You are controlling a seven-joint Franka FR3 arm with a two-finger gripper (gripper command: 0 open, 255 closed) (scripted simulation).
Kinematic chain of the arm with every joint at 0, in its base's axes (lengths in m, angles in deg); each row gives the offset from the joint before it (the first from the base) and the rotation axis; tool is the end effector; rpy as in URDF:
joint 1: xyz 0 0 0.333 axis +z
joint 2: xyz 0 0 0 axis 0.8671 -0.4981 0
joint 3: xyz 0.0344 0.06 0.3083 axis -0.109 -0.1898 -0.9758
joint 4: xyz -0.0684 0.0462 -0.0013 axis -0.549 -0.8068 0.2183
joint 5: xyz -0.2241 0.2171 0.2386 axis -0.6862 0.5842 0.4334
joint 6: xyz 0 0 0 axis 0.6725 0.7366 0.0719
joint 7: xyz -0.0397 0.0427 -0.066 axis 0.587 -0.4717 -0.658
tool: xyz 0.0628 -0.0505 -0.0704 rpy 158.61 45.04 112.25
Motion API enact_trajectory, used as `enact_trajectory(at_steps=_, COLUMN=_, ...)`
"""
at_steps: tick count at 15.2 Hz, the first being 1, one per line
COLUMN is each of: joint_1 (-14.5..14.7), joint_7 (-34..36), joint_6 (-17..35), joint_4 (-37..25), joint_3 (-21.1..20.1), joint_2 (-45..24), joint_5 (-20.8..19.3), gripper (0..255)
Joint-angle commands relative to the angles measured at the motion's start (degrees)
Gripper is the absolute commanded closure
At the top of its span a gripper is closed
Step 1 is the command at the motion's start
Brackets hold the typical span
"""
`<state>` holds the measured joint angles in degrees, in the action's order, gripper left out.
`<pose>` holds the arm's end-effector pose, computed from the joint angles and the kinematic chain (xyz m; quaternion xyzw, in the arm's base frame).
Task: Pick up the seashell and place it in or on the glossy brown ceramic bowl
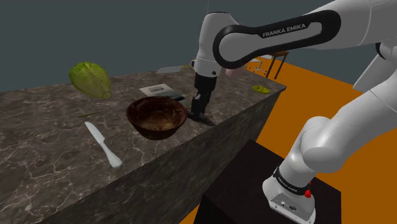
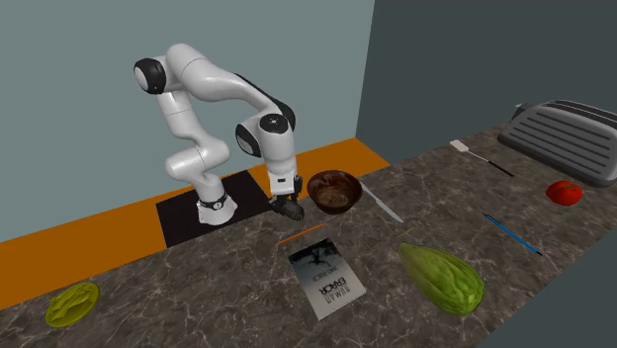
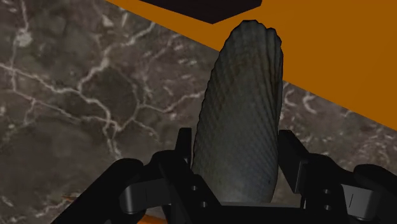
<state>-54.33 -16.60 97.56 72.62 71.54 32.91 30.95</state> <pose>0.4050 0.1663 0.4558 -0.9885 -0.1392 0.0280 0.0521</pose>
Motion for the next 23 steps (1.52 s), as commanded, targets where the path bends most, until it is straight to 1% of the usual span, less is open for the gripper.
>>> enact_trajectory(at_steps=1, joint_1=-0.04, joint_7=0.08, joint_6=-1.65, joint_4=-1.01, joint_3=0.19, joint_2=0.62, joint_5=-0.08, gripper=255)
enact_trajectory(at_steps=12, joint_1=-0.27, joint_7=0.91, joint_6=-10.28, joint_4=-8.25, joint_3=0.95, joint_2=2.06, joint_5=-0.64, gripper=255)
enact_trajectory(at_steps=23, joint_1=-0.51, joint_7=1.87, joint_6=-18.65, joint_4=-16.82, joint_3=1.56, joint_2=1.89, joint_5=-1.19, gripper=255)
